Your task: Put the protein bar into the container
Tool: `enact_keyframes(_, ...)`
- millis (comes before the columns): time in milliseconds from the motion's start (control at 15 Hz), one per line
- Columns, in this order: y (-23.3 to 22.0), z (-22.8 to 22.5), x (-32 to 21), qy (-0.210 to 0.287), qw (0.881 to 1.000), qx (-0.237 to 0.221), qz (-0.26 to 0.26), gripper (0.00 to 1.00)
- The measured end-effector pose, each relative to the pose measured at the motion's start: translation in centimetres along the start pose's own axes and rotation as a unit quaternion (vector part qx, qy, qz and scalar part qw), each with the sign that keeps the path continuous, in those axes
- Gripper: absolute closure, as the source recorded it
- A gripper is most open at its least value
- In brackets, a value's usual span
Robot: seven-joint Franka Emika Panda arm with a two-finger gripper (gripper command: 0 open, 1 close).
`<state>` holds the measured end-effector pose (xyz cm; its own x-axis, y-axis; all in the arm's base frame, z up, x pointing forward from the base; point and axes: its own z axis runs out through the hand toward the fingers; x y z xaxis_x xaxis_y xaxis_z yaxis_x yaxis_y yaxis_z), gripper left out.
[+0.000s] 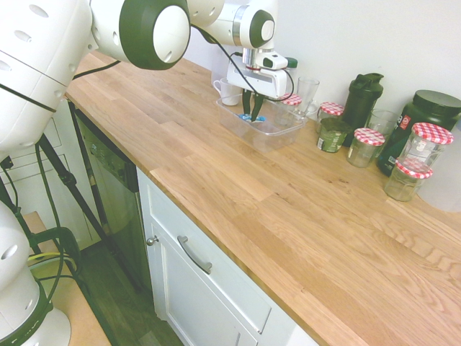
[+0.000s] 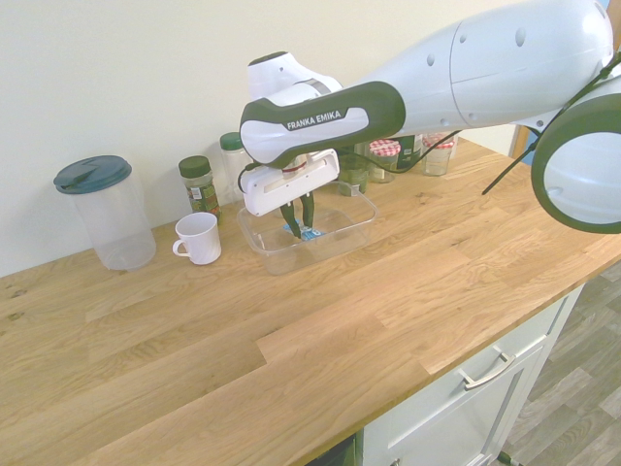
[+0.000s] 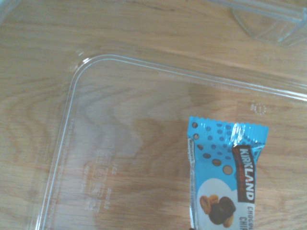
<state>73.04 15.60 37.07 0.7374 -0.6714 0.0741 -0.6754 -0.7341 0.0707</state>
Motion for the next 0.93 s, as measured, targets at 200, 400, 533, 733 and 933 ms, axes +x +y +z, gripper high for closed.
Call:
enact_keyframes(200,0.2,0.0,0.3,0.002,1.0,-0.002,0.003,0.0)
enact_keyframes(400,0.4,0.1,0.6,0.003,1.0,-0.003,0.005,0.0)
enact_keyframes(533,0.6,0.1,0.8,0.005,1.0,-0.004,0.007,0.0)
enact_keyframes(733,0.7,-0.5,1.0,0.009,1.0,0.0,0.009,0.0)
enact_keyframes(933,1.2,-4.7,0.9,0.026,0.999,0.024,0.011,0.0)
